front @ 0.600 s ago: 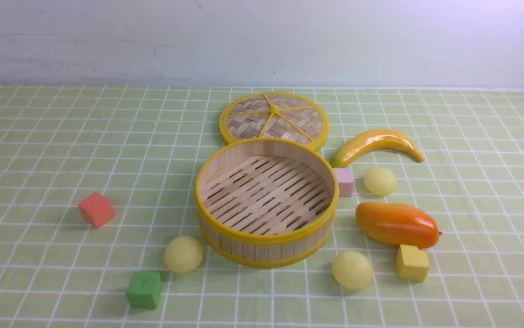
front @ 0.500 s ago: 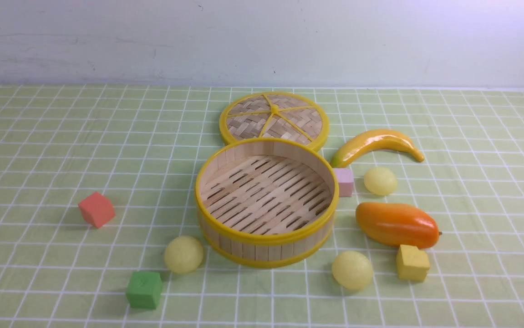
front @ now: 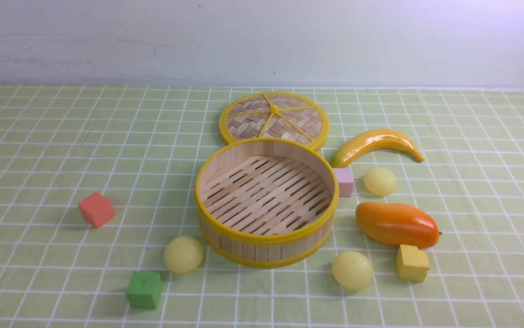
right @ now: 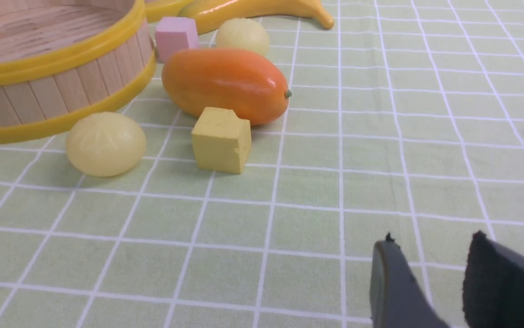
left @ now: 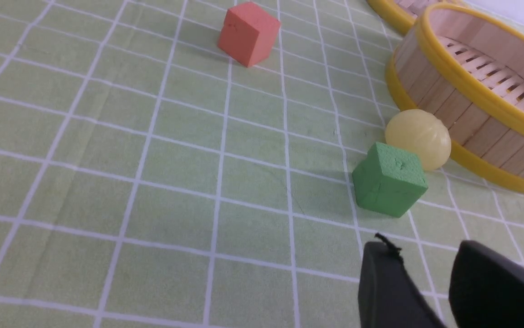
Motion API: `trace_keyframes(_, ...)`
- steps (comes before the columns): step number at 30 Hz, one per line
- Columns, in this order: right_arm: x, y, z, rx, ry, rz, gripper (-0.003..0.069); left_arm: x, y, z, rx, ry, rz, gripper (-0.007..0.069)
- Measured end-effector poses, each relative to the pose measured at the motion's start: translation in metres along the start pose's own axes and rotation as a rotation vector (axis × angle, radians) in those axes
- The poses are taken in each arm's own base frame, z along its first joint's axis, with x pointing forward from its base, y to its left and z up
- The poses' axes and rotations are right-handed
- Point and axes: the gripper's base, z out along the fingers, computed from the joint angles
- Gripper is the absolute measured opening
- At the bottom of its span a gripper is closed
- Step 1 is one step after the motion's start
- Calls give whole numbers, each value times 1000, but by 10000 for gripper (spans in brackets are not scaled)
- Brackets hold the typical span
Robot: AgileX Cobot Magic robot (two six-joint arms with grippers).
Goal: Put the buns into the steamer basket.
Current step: Use the left arm to grab a steamed stuffed bun
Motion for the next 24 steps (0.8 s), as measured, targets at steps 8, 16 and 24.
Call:
trace_keyframes(8,0,0,0,0,0,0,239,-15,-7,-1,117,-141,-470,217)
trace_keyframes(16,0,0,0,0,0,0,239,-45,-14,-14,216,-308,-701,155)
trace_keyframes(24,0,0,0,0,0,0,239,-114,-72,-52,315,-28,-207,-13)
